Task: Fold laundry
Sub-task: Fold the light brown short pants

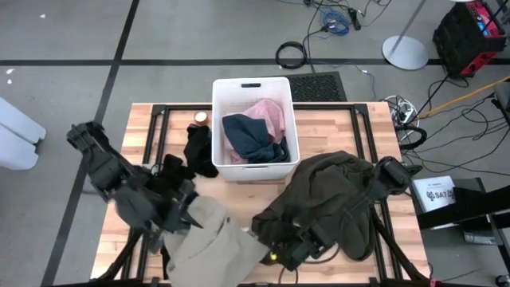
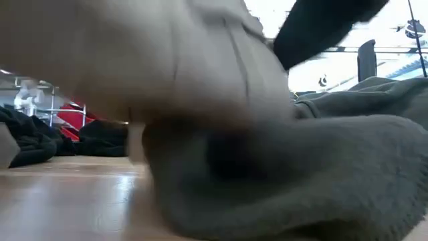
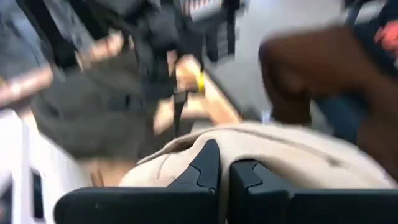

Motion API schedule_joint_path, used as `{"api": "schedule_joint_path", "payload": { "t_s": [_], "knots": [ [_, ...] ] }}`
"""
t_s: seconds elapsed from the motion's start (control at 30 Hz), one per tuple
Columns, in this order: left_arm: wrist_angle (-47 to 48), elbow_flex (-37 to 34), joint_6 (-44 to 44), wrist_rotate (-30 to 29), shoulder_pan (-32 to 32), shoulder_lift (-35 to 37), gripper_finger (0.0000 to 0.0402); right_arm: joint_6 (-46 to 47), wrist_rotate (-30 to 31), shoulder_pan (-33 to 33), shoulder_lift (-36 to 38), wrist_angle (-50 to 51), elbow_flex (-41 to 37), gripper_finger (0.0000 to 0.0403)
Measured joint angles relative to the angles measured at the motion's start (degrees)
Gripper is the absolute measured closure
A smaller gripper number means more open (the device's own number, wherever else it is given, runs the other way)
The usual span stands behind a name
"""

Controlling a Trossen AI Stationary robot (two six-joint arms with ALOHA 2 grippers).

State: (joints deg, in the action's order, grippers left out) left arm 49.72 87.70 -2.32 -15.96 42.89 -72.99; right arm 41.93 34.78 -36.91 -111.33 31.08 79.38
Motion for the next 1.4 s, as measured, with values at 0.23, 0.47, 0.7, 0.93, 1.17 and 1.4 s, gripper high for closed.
{"api": "schedule_joint_path", "payload": {
  "t_s": [0.23,0.47,0.7,0.93,1.17,1.4],
  "knots": [
    [7.4,-0.1,-1.9,-0.2,0.0,-6.2,0.0394,-3.6,-22.5,2.9,0.1,-24.3,-8.5,0.0206],
    [8.1,-0.1,-2.8,0.9,-0.2,-7.7,0.0394,-3.8,-27.4,3.1,1.5,-19.3,-8.5,0.0206],
    [8.3,-0.1,-4.5,1.2,-0.2,-7.7,0.0393,-2.8,-19.2,2.0,7.7,-15.1,-8.5,0.0206],
    [8.3,-0.1,-4.7,1.2,-0.2,-7.7,0.0393,-4.2,-20.1,0.8,6.0,-22.9,-8.4,0.0206],
    [8.3,-0.1,-4.8,1.2,-0.2,-7.7,0.0393,-1.9,-25.3,1.5,0.4,-27.9,-8.5,0.0206],
    [8.3,-0.1,-4.7,1.2,-0.2,-7.7,0.0393,-4.4,-24.2,2.8,-0.6,-31.0,-8.5,0.0234]
  ]
}}
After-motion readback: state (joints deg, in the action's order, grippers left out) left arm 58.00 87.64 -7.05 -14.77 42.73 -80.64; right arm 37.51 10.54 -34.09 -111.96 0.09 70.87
